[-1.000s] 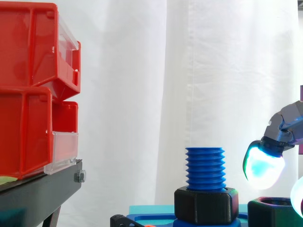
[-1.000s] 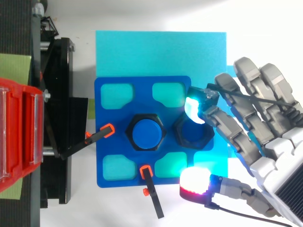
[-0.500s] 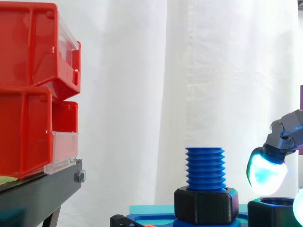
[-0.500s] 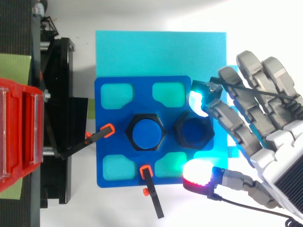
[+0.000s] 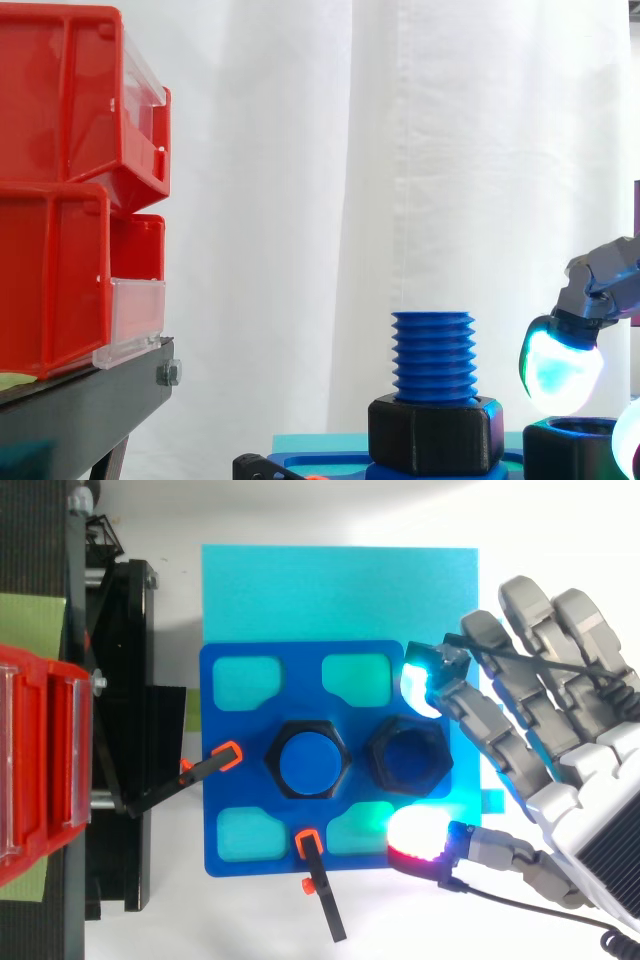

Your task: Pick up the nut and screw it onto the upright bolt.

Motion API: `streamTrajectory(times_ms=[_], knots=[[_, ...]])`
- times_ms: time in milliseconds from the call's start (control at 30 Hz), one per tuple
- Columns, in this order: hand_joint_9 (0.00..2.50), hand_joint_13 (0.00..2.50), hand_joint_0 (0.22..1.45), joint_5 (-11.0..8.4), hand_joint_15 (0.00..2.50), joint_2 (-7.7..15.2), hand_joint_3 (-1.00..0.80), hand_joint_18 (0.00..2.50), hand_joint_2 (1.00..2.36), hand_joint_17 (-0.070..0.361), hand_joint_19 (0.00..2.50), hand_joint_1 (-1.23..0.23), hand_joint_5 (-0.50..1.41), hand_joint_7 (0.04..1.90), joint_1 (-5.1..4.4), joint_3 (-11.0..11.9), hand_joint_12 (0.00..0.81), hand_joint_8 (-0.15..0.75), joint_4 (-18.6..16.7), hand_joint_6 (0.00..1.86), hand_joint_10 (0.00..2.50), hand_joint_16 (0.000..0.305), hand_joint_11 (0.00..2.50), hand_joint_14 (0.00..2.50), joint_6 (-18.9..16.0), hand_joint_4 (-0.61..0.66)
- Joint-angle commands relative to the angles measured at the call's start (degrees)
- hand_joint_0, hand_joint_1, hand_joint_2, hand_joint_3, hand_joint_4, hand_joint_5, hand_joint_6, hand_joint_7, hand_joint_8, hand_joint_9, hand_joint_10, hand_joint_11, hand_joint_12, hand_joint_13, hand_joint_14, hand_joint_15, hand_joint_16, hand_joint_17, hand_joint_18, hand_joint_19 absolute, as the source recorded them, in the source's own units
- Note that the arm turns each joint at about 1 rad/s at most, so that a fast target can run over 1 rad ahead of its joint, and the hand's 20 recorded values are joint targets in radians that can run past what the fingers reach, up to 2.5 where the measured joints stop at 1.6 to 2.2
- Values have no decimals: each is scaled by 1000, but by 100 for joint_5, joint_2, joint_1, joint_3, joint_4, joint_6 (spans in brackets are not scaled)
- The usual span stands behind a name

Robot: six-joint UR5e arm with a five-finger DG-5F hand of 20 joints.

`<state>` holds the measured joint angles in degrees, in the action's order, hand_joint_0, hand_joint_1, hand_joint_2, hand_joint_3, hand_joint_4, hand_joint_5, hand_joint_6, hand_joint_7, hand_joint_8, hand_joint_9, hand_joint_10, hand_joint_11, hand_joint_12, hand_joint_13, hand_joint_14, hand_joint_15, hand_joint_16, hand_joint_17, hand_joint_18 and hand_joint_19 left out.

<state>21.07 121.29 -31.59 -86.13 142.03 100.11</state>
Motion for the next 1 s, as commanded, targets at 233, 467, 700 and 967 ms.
streamTrajectory(times_ms=[233, 467, 700, 967], knots=[[209, 80, 374, 108, 0, 9, -500, 0, 1000, 128, 0, -592, -241, 869, 48, -1, 435, 314, 228, 503, 2, 57, 59, 0, -132, 265], [228, 94, 386, 178, 0, 0, -500, 0, 1000, 127, 0, -585, -232, 914, 74, -1, 428, 313, 299, 502, 0, 56, 56, 0, -141, 279], [345, 190, 506, 231, 0, 0, -500, 0, 1000, 98, 0, -620, -196, 1066, 109, -1, 366, 280, 307, 502, 0, 44, 62, 0, -149, 279], [426, 248, 553, 398, 0, 0, -477, 0, 1002, 88, 0, -625, -169, 1199, 180, -1, 344, 277, 404, 501, 2, 39, 89, 0, -149, 273]])
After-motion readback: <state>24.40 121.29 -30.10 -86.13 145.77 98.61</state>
